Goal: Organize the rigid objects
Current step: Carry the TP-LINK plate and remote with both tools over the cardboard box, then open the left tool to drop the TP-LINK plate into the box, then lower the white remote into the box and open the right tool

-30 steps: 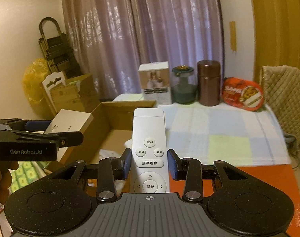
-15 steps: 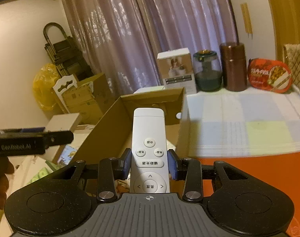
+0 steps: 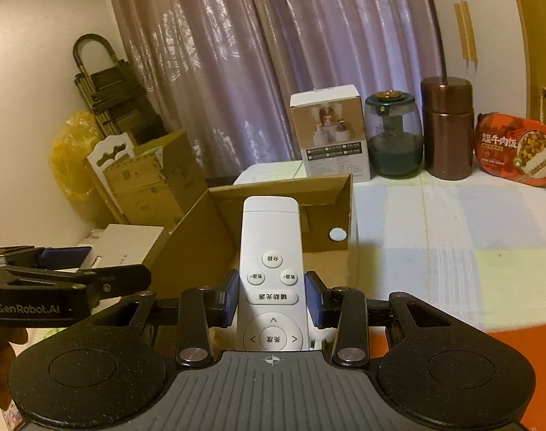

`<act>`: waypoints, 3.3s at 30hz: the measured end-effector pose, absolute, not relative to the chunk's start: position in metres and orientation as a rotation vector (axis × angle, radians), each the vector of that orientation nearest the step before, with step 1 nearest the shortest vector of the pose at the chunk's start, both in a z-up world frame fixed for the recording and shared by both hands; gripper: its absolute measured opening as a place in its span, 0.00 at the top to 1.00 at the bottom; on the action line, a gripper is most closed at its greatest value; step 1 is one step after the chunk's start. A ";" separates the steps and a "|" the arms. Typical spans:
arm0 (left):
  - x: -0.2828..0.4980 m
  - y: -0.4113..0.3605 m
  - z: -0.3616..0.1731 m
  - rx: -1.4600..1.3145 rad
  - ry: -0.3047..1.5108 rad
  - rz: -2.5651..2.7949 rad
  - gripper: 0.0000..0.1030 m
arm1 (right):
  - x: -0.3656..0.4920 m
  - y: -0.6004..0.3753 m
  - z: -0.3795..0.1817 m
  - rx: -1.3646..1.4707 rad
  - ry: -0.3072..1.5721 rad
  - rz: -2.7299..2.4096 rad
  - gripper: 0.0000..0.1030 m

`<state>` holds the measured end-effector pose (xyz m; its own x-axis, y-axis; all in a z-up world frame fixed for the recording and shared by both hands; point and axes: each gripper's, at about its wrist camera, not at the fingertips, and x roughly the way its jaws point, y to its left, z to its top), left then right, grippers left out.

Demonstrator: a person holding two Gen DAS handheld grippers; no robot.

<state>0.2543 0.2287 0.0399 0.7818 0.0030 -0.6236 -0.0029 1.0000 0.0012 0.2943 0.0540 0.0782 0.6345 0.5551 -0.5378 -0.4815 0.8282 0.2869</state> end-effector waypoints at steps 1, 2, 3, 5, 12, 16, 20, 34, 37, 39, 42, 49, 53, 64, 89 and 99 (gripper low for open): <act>0.260 0.229 0.038 0.008 0.676 0.007 0.17 | 0.298 0.056 0.077 0.115 0.654 0.593 0.66; 0.265 0.229 0.035 0.019 0.678 0.008 0.17 | 0.301 0.059 0.076 0.109 0.654 0.590 0.66; 0.270 0.229 0.032 0.029 0.680 0.011 0.17 | 0.304 0.061 0.075 0.101 0.655 0.586 0.66; 0.279 0.229 0.027 0.046 0.688 0.014 0.17 | 0.310 0.066 0.071 0.089 0.658 0.581 0.66; 0.295 0.232 0.014 0.040 0.702 0.015 0.17 | 0.325 0.068 0.063 0.071 0.679 0.555 0.66; 0.298 0.232 0.008 0.043 0.714 0.013 0.17 | 0.329 0.065 0.060 0.081 0.686 0.550 0.66; 0.299 0.232 0.003 0.032 0.720 0.020 0.17 | 0.328 0.065 0.060 0.077 0.690 0.545 0.66; 0.305 0.231 -0.002 0.027 0.715 0.025 0.16 | 0.328 0.066 0.058 0.084 0.696 0.544 0.66; 0.303 0.232 0.000 0.038 0.708 0.033 0.16 | 0.328 0.065 0.058 0.087 0.693 0.541 0.66; 0.301 0.235 0.002 0.027 0.699 0.036 0.16 | 0.327 0.064 0.059 0.086 0.691 0.539 0.66; 0.300 0.238 0.006 0.016 0.688 0.043 0.16 | 0.327 0.065 0.059 0.090 0.692 0.540 0.66; 0.296 0.240 0.010 0.013 0.681 0.045 0.16 | 0.327 0.065 0.059 0.094 0.693 0.554 0.66; 0.294 0.240 0.009 0.016 0.685 0.045 0.16 | 0.327 0.066 0.058 0.095 0.698 0.559 0.66; 0.293 0.236 0.008 0.031 0.692 0.049 0.16 | 0.324 0.071 0.055 0.094 0.707 0.577 0.66; 0.291 0.238 0.010 0.021 0.681 0.053 0.16 | 0.326 0.071 0.050 0.125 0.723 0.598 0.65; 0.284 0.243 0.009 0.019 0.669 0.071 0.16 | 0.324 0.064 0.057 0.155 0.674 0.579 0.42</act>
